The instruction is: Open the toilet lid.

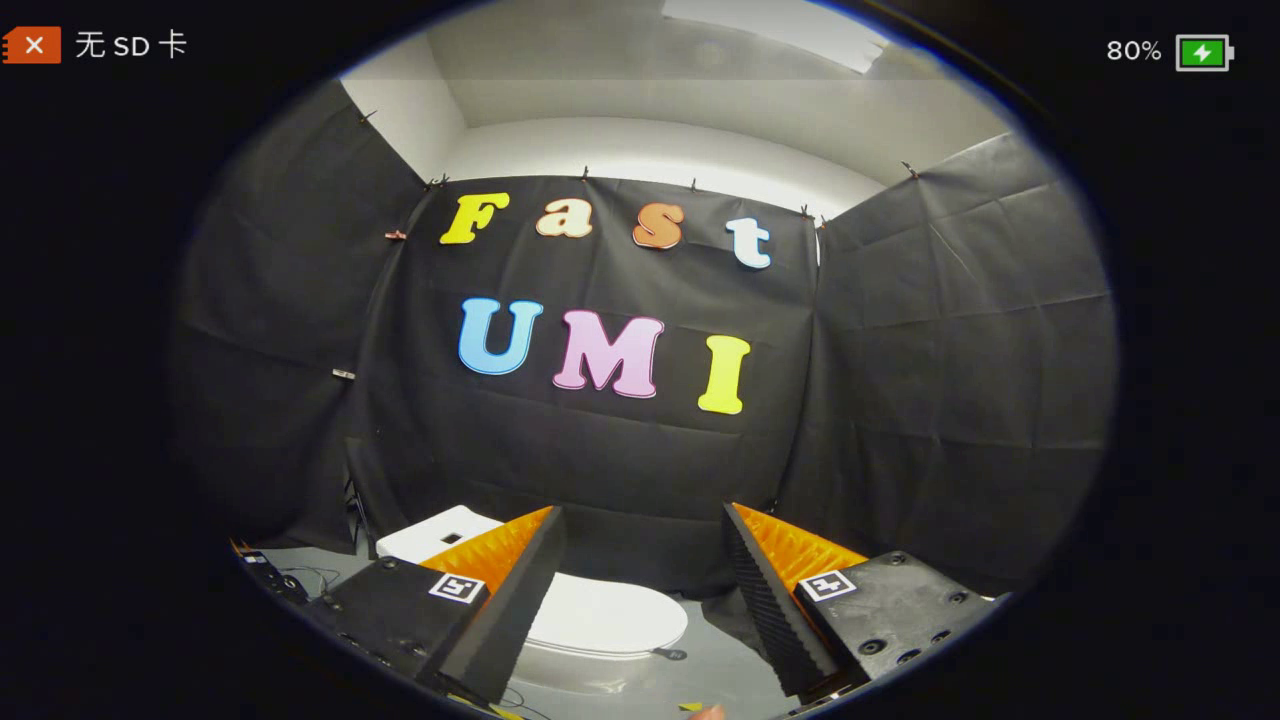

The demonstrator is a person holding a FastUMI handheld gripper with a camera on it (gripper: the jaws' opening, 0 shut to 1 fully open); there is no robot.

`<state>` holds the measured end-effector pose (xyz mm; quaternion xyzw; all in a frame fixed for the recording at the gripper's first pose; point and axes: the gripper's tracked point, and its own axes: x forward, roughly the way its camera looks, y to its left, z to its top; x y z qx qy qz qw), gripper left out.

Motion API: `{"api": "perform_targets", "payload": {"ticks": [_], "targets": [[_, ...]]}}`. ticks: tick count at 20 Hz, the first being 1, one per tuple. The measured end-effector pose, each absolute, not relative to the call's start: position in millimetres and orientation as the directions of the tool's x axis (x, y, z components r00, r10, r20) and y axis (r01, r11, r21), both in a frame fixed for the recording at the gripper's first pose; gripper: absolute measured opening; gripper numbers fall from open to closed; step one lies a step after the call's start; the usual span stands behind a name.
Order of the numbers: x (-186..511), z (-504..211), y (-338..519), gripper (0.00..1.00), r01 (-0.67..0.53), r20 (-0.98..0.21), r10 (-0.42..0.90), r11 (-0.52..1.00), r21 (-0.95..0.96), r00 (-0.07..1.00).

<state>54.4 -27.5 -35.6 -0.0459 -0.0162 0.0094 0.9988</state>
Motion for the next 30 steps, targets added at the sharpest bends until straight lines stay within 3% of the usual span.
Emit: {"api": "perform_targets", "payload": {"ticks": [4,12,23,30], "targets": [[88,-63,-23,0.98,-0.081,0.041,0.086,0.992,-0.098,0.995],[161,-157,-49,0.98,-0.117,-0.087,0.120,0.993,0.034,0.989],[243,-317,-130,0.98,-0.018,-0.267,0.130,0.922,0.386,0.955],[265,-432,-173,0.99,0.123,-0.399,0.134,0.823,0.554,0.907]]}}
